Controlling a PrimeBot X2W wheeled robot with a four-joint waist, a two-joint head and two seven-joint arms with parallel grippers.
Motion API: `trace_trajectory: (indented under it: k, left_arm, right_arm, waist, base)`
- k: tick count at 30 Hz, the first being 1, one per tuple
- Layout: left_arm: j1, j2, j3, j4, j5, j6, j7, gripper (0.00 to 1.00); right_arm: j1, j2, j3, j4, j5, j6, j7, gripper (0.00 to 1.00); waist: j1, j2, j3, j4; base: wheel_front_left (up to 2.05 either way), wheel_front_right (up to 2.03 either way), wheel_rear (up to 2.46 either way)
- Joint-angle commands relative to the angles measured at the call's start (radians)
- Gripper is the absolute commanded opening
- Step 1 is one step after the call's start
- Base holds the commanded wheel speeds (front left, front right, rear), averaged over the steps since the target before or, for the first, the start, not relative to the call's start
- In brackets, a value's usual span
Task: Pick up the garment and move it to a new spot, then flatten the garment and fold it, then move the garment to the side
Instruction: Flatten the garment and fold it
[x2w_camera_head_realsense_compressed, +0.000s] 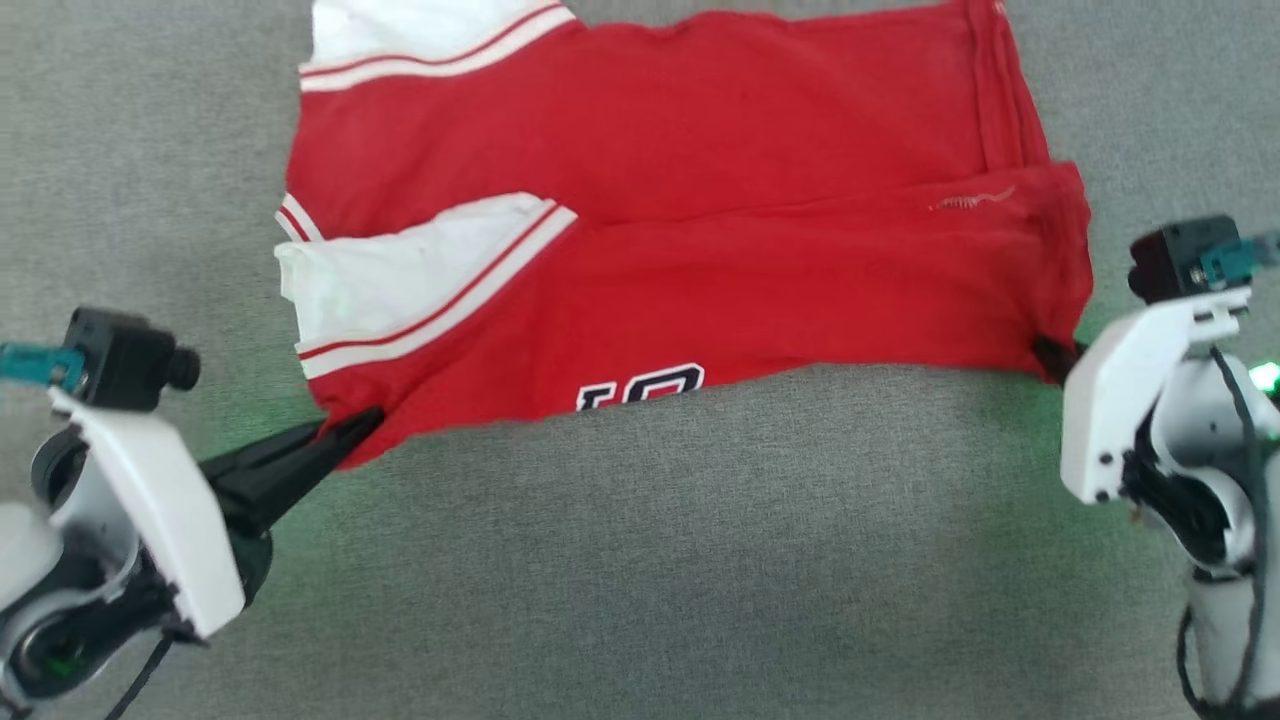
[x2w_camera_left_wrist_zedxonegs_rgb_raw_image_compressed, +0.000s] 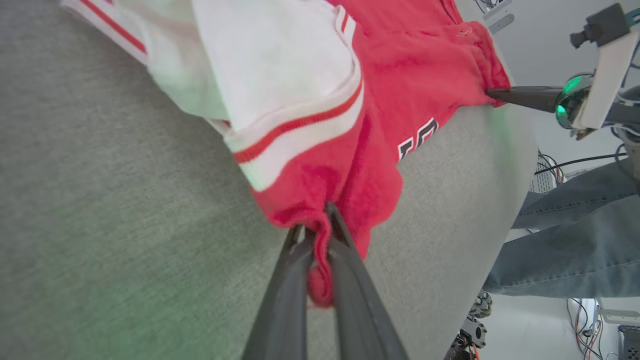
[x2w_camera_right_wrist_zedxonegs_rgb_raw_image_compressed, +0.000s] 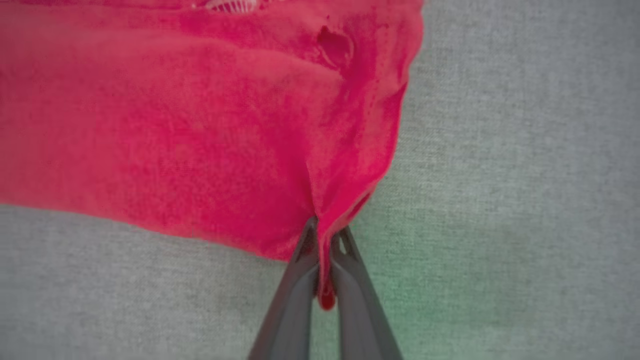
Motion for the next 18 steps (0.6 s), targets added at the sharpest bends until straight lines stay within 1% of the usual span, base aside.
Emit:
trace_trajectory:
  k: [1,7,11,14,18]
  left_arm:
    - [0.023,0.019,-0.006,-0.021,0.003,0.002,-0.028,0.0]
    - [0.094,0.086,-0.04,-0.098,0.023,0.002,-0.111,0.0]
    - [0.158,0.12,-0.063,-0.146,0.033,0.002,-0.145,0.0]
    - [0.208,0.117,-0.075,-0.161,0.041,0.002,-0.161,0.0]
    - [0.245,0.098,-0.08,-0.152,0.04,0.002,-0.184,0.0]
  right_arm:
    - [0.038,-0.007,-0.008,-0.016,0.012,-0.001,0.005,0.0]
    - [0.157,-0.046,-0.032,-0.101,0.045,-0.001,0.032,0.0]
    - [0.228,-0.073,-0.045,-0.158,0.082,-0.001,0.047,0.0]
    - [0.275,-0.087,-0.076,-0.184,0.105,-0.001,0.051,0.0]
    - [0.327,-0.08,-0.104,-0.209,0.126,-0.001,0.055,0.0]
  waist:
    - [0.0,0.0,-0.016,0.009]
    - [0.0,0.0,-0.054,0.025]
    - [0.0,0.0,-0.074,0.032]
    - [0.0,0.0,-0.085,0.039]
    - [0.0,0.0,-0.092,0.048]
  base:
    - [0.0,0.0,0.0]
    - [0.0,0.0,0.0]
    - [0.0,0.0,0.0]
    - [0.0,0.0,0.0]
    - [0.0,0.0,0.0]
